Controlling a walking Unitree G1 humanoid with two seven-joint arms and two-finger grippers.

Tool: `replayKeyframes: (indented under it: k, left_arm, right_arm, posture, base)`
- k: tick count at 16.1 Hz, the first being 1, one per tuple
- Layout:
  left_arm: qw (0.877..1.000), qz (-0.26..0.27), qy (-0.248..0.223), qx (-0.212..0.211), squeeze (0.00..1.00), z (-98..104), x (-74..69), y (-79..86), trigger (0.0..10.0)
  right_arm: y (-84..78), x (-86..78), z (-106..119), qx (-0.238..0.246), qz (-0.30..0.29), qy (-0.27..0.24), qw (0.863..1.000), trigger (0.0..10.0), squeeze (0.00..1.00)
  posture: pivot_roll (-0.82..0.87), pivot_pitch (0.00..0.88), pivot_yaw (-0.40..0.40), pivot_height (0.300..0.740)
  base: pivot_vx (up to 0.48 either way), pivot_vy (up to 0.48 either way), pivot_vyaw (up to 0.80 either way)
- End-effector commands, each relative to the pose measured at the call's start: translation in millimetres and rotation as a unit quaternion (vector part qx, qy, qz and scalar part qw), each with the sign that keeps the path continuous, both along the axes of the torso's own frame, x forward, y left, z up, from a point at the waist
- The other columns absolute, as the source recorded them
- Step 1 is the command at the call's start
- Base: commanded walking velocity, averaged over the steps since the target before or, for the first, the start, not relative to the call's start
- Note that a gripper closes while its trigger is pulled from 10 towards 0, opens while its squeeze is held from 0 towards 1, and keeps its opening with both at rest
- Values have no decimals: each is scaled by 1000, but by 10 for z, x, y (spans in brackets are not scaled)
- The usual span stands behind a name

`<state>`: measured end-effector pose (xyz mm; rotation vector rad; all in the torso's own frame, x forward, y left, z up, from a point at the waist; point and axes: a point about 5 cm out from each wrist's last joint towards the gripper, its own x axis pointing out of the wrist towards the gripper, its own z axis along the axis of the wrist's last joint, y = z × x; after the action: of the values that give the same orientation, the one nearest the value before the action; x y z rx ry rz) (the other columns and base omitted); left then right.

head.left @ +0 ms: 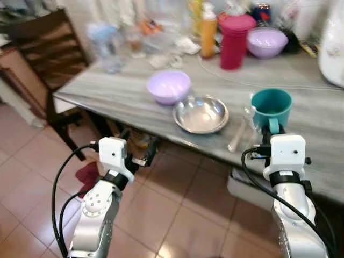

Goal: Setting the table

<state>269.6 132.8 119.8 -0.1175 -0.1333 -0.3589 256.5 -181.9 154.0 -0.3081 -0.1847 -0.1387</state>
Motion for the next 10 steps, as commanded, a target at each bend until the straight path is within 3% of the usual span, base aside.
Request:
replayKeyframes:
  k: [1, 8, 10]
  left_arm:
    - [1000, 16, 1, 8, 0, -3, -8, 115, 10000]
    - [1000, 13, -1, 7, 0, 14, -5, 113, 10000]
    - [1000, 6, -7, 3, 0, 36, -10, 102, 10000]
  right_arm:
    - [87, -1, 75, 0, 15, -20, 1000, 10000, 0]
    - [114, 15, 102, -2, 16, -27, 1000, 10000, 0]
    - [114, 23, 112, -3, 14, -29, 999, 10000, 0]
  posture:
    - [-171, 104, 74, 740]
    - [-170, 108, 80, 740]
    - [-170, 108, 78, 740]
  base:
    - [349, 0, 0]
    - [312, 0, 0]
    - [0, 0, 0]
